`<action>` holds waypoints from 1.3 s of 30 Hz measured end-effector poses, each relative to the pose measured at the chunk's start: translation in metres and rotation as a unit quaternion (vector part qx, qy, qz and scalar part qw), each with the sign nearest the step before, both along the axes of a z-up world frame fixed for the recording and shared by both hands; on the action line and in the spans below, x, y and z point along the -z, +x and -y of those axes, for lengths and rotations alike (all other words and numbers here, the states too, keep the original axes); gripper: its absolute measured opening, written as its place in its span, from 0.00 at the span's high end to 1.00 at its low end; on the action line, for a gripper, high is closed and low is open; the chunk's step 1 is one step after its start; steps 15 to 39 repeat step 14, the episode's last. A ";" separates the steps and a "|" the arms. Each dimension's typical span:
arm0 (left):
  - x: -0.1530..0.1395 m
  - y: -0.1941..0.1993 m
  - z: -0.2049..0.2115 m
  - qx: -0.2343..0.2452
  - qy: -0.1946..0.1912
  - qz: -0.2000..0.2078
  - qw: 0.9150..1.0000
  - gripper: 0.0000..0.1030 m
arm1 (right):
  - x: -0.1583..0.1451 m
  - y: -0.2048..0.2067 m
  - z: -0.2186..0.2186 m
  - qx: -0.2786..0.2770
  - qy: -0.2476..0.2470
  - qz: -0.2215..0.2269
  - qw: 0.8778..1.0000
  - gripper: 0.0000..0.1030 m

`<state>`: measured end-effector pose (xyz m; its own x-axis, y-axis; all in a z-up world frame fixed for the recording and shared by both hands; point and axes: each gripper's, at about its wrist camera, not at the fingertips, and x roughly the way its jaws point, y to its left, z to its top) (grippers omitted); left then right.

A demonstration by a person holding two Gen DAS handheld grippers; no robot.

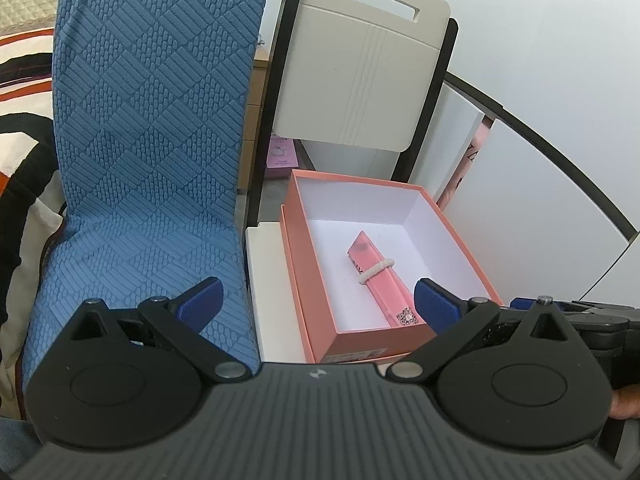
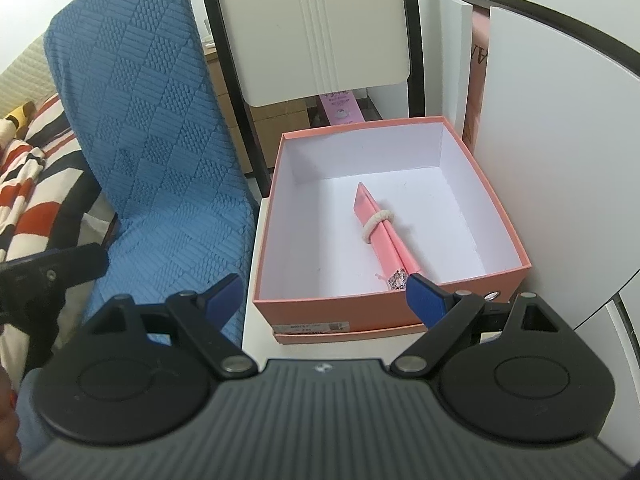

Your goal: Organize objects

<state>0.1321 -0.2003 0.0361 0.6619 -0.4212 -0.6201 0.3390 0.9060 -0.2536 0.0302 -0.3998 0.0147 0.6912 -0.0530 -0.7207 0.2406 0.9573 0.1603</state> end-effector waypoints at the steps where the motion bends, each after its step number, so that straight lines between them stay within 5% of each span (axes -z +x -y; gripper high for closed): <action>1: 0.001 0.000 0.000 0.001 0.000 0.000 1.000 0.00 | 0.001 0.000 0.000 0.000 0.000 -0.001 1.000 0.13; 39: 0.007 -0.001 0.000 0.001 0.005 -0.003 1.000 0.00 | 0.002 0.000 -0.001 0.001 0.003 -0.005 1.000 0.13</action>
